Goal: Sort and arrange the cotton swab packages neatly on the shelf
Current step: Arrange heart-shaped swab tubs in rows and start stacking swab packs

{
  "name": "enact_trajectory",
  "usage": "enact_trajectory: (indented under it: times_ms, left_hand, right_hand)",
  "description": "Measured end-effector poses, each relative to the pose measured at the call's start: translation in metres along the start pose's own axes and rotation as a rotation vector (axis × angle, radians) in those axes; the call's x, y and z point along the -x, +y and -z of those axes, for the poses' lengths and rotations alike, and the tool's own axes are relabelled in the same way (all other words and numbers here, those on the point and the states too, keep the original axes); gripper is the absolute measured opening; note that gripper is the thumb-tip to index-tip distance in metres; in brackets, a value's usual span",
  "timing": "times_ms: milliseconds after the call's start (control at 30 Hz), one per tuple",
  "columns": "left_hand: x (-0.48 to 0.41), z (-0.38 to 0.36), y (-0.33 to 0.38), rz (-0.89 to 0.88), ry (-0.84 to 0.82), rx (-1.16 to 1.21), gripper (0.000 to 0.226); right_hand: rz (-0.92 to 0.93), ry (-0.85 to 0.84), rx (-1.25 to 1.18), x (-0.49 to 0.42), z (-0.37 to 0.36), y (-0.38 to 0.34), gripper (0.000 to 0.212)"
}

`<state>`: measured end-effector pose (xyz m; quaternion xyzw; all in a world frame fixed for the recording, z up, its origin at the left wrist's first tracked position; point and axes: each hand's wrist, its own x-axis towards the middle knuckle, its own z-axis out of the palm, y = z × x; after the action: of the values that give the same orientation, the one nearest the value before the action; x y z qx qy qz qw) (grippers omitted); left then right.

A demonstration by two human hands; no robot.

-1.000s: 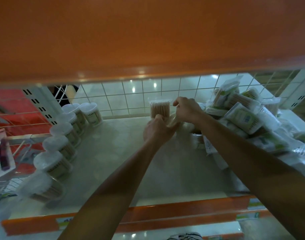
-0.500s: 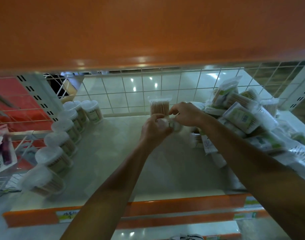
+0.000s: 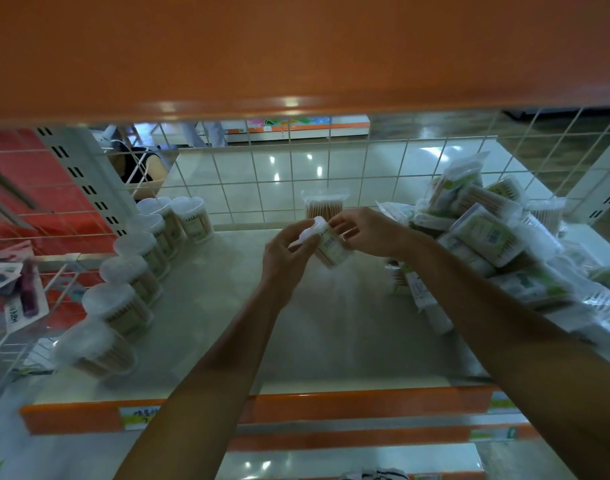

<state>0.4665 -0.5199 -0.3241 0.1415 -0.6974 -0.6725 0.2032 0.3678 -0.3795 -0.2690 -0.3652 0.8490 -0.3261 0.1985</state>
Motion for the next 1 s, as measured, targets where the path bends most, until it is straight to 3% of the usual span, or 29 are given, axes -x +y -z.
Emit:
enact_trajectory:
  times_ms: [333, 533, 700, 800, 900, 1000]
  left_hand:
    - [0.000, 0.009, 0.001, 0.016, -0.046, 0.173, 0.025]
    - [0.002, 0.017, 0.003, 0.064, 0.057, 0.368, 0.024]
    - [0.008, 0.026, 0.005, 0.117, 0.157, 0.374, 0.018]
    - [0.011, 0.033, 0.000, 0.101, 0.221, 0.217, 0.011]
    - [0.013, 0.038, -0.006, 0.005, 0.298, -0.158, 0.024]
    - [0.017, 0.042, -0.011, -0.144, 0.362, -0.452, 0.033]
  right_hand:
    - [-0.055, -0.044, -0.184, 0.003, -0.010, -0.007, 0.049]
    - [-0.194, -0.144, -0.424, 0.004, -0.018, -0.007, 0.058]
    - [-0.221, -0.075, -0.626, -0.001, -0.026, -0.011, 0.061]
    - [-0.188, -0.008, -0.575, -0.007, -0.030, -0.015, 0.052]
    - [-0.127, 0.051, -0.509, -0.010, -0.033, -0.021, 0.047]
    - [-0.018, 0.127, -0.438, -0.013, -0.035, -0.027, 0.055]
